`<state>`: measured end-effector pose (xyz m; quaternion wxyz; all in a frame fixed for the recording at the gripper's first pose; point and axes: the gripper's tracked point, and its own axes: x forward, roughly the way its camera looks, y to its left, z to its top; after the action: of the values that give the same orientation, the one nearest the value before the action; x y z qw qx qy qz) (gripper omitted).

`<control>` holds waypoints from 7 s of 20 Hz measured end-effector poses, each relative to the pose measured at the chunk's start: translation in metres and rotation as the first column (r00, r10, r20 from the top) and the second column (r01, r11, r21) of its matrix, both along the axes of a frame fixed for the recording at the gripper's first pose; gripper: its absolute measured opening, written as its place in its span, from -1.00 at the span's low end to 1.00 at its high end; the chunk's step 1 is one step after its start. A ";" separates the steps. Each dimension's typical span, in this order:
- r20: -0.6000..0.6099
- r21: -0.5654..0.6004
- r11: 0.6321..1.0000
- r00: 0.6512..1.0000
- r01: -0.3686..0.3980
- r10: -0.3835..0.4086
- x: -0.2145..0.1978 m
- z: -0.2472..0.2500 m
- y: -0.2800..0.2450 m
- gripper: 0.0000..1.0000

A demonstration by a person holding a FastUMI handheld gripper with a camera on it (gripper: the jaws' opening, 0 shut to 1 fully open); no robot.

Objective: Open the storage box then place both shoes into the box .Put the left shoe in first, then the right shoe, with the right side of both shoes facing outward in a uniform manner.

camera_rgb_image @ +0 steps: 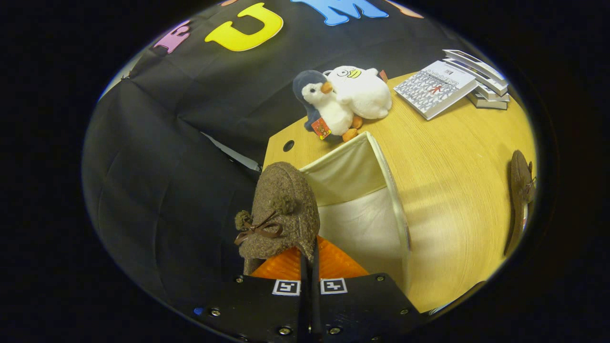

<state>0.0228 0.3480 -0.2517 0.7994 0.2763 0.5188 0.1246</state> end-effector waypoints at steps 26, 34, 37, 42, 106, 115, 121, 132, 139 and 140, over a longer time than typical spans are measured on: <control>0.279 -0.106 0.986 0.948 -0.131 0.156 0.000 0.072 -0.098 0.95; 0.317 -0.192 0.979 0.940 -0.063 0.123 -0.009 0.077 -0.201 0.95; 0.319 -0.247 0.968 0.941 -0.033 0.114 -0.013 0.069 -0.242 0.95; 0.291 -0.398 0.917 0.948 -0.005 0.132 -0.025 0.037 -0.307 0.95; 0.064 -0.064 0.995 0.996 0.072 -0.068 0.011 0.056 -0.118 -0.92; 0.038 -0.095 0.995 0.999 0.028 -0.025 -0.001 0.029 -0.071 -0.92; 0.111 -0.111 0.993 0.993 0.045 -0.033 0.004 0.043 -0.081 0.25; 0.485 -0.218 0.975 0.871 0.036 0.076 0.015 0.138 -0.147 0.95; 0.606 -0.344 0.931 0.785 0.119 0.124 0.009 0.178 -0.222 0.95; 0.620 -0.362 0.922 0.774 0.135 0.130 0.008 0.180 -0.232 0.96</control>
<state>0.0310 0.1164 -0.0715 0.9652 0.0557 0.2331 0.1044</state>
